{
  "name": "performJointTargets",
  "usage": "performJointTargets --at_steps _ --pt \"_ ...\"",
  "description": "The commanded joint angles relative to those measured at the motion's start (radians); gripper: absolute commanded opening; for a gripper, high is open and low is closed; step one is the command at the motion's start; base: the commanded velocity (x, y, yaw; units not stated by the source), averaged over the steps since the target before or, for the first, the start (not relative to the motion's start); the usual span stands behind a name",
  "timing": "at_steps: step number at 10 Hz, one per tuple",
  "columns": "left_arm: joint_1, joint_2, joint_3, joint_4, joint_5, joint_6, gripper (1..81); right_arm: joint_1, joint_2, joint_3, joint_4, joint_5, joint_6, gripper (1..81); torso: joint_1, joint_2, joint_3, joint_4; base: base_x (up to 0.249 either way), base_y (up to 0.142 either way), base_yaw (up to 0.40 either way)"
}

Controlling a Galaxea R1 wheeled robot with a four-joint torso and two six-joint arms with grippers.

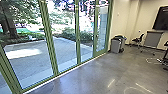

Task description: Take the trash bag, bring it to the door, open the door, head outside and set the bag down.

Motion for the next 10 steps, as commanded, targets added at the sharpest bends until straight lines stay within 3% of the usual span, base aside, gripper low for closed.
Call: performJointTargets --at_steps 1,10 --pt "-0.053 -0.002 -0.002 0.001 0.086 0.011 1.0 0.043 0.007 0.005 -0.006 -0.057 -0.004 81.1 0.0 0.0 0.0 0.0 0.127 0.0 0.0" --pt "-0.053 -0.001 -0.002 -0.001 0.086 0.018 1.0 0.042 0.008 0.005 -0.006 -0.058 -0.004 81.1 0.0 0.0 0.0 0.0 0.127 0.0 0.0"
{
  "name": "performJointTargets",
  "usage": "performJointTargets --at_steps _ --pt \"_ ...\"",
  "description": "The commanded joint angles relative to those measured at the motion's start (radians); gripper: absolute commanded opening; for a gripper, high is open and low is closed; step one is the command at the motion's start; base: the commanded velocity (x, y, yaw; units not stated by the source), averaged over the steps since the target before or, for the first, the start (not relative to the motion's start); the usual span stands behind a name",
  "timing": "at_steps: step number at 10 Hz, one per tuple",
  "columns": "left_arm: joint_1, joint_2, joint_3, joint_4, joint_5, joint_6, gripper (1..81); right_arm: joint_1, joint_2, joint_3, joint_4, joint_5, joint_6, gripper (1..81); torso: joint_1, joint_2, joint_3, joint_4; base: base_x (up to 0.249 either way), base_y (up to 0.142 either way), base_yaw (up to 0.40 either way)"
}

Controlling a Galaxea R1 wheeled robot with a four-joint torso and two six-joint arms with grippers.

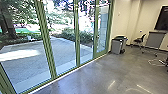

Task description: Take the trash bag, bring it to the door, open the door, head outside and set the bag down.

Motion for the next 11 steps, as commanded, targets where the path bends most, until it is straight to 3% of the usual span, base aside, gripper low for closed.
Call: performJointTargets --at_steps 1,3,11 --pt "-0.052 0.0 -0.002 0.001 0.086 0.012 1.0 0.043 0.004 0.005 -0.006 -0.058 -0.004 81.1 0.0 0.0 0.0 0.0 0.127 0.0 0.0" --pt "-0.053 0.0 -0.002 -0.001 0.086 0.011 1.0 0.043 0.006 0.005 -0.006 -0.058 -0.004 81.1 0.0 0.0 0.0 0.0 0.127 0.0 0.0" --pt "-0.053 0.001 -0.004 0.001 0.086 0.012 1.0 0.043 0.006 0.005 -0.006 -0.056 -0.004 81.1 0.0 0.0 0.0 0.0 0.127 -0.075 0.0"
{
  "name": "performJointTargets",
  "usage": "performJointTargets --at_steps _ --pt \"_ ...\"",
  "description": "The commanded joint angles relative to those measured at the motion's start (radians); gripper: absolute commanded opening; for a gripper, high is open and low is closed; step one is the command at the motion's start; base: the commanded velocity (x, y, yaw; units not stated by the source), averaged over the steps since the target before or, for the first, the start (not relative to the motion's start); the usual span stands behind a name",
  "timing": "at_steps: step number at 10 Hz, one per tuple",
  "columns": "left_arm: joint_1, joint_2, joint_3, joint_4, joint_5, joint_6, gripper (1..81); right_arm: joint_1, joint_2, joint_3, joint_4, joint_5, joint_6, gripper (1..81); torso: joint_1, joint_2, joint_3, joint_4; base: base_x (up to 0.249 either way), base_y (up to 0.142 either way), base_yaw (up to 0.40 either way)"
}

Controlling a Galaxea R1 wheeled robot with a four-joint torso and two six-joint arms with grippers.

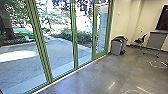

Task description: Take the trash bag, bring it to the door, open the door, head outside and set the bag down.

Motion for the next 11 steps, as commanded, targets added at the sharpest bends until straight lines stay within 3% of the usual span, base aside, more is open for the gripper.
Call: performJointTargets --at_steps 1,6,11 --pt "-0.052 -0.001 -0.004 0.001 0.086 0.001 1.0 0.043 0.003 0.006 -0.006 -0.057 -0.004 81.1 0.0 0.0 0.0 0.0 0.127 -0.079 0.0" --pt "-0.052 -0.001 -0.004 0.001 0.086 0.001 1.0 0.042 0.003 0.006 -0.006 -0.055 -0.002 81.1 0.0 0.0 0.0 0.0 0.131 -0.078 0.0" --pt "-0.051 -0.001 -0.004 0.001 0.086 0.001 1.0 0.039 0.003 0.006 -0.005 -0.051 -0.003 81.1 -0.001 0.0 0.0 0.0 0.132 0.0 0.0"
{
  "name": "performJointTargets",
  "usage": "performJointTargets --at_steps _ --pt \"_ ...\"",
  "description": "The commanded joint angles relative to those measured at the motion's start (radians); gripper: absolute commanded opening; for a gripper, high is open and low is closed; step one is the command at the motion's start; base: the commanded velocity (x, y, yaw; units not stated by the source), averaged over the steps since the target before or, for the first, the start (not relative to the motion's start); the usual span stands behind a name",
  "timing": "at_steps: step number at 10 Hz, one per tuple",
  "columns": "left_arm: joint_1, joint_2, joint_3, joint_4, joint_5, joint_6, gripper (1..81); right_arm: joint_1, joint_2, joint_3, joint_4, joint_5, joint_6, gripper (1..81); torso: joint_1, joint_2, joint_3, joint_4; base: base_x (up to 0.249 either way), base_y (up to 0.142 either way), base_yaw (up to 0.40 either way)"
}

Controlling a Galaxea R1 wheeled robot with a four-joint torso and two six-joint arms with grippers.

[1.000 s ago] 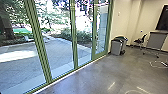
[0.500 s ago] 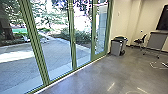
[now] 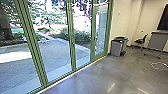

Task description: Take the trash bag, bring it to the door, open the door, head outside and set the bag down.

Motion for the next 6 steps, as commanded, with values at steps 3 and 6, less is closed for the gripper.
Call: performJointTargets --at_steps 3,6 --pt "-0.05 -0.004 -0.004 -0.001 0.084 0.001 1.0 0.046 0.004 0.006 -0.005 -0.051 -0.002 81.1 0.0 0.0 0.0 0.0 0.138 0.0 0.0" --pt "-0.045 -0.004 -0.002 -0.004 0.057 0.001 1.0 0.044 0.004 0.006 -0.006 -0.05 -0.002 81.1 0.0 0.0 0.0 0.0 0.141 0.0 0.0"
